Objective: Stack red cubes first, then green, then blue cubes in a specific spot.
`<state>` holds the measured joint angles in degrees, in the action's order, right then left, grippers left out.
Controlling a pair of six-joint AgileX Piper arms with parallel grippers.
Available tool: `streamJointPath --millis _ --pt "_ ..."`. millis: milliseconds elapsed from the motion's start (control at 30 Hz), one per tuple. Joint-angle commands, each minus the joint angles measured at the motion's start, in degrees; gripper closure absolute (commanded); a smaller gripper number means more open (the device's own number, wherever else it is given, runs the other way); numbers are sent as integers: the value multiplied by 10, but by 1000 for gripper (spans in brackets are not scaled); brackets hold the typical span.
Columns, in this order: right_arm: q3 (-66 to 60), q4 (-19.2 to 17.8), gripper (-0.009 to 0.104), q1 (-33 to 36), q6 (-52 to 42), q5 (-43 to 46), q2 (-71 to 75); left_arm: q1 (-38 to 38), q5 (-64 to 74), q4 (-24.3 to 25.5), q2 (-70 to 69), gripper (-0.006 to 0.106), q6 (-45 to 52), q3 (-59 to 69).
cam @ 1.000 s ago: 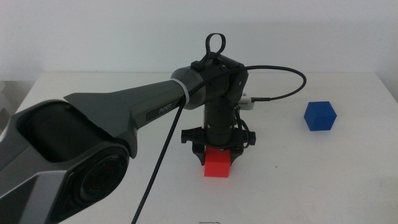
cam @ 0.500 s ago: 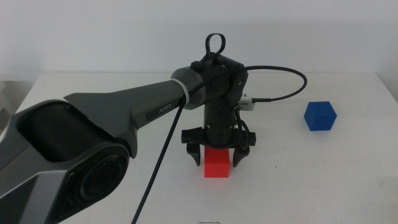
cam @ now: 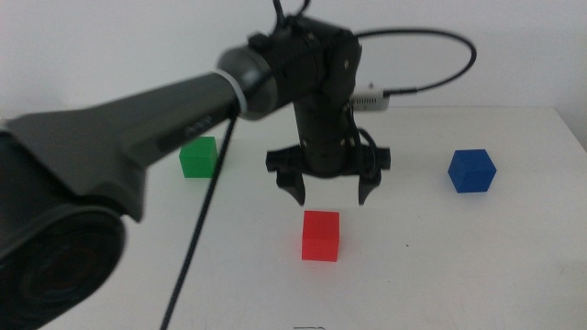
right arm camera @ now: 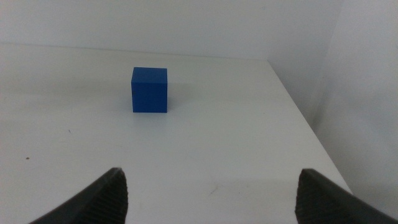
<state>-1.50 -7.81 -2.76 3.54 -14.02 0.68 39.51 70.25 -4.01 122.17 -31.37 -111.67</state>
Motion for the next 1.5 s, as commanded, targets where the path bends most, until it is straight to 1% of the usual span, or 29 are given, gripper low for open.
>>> streamJointPath --millis 0,100,200,333,467,600,733,900,967,1133,1200,1467 --pt "5 -7 1 -4 -6 45 9 -2 50 10 -63 7 -1 -19" --pt "5 -7 1 -4 -6 45 9 -3 50 40 -91 7 -2 -19" --pt "5 -7 1 -4 -6 45 9 -17 50 55 -116 7 0 -19" --pt "5 -7 1 -4 -6 45 9 -49 50 52 -139 7 16 -19" --pt "5 -7 1 -4 -6 45 9 -95 50 47 -148 8 57 -19" --pt "5 -7 1 -4 -6 45 9 -146 50 28 -147 9 90 -19" --pt "5 -7 1 -4 -6 45 9 -192 48 28 -144 9 127 -19" --pt "5 -7 1 -4 -6 45 9 -245 14 29 -124 9 173 -19" --pt "5 -7 1 -4 -6 45 9 -259 -3 21 -110 9 184 -19" --pt "5 -7 1 -4 -6 45 9 -276 -47 13 -68 9 198 -19" --pt "5 -7 1 -4 -6 45 9 -276 -67 21 -50 9 208 -19" --pt "5 -7 1 -4 -6 45 9 -276 -139 22 9 9 220 -19"
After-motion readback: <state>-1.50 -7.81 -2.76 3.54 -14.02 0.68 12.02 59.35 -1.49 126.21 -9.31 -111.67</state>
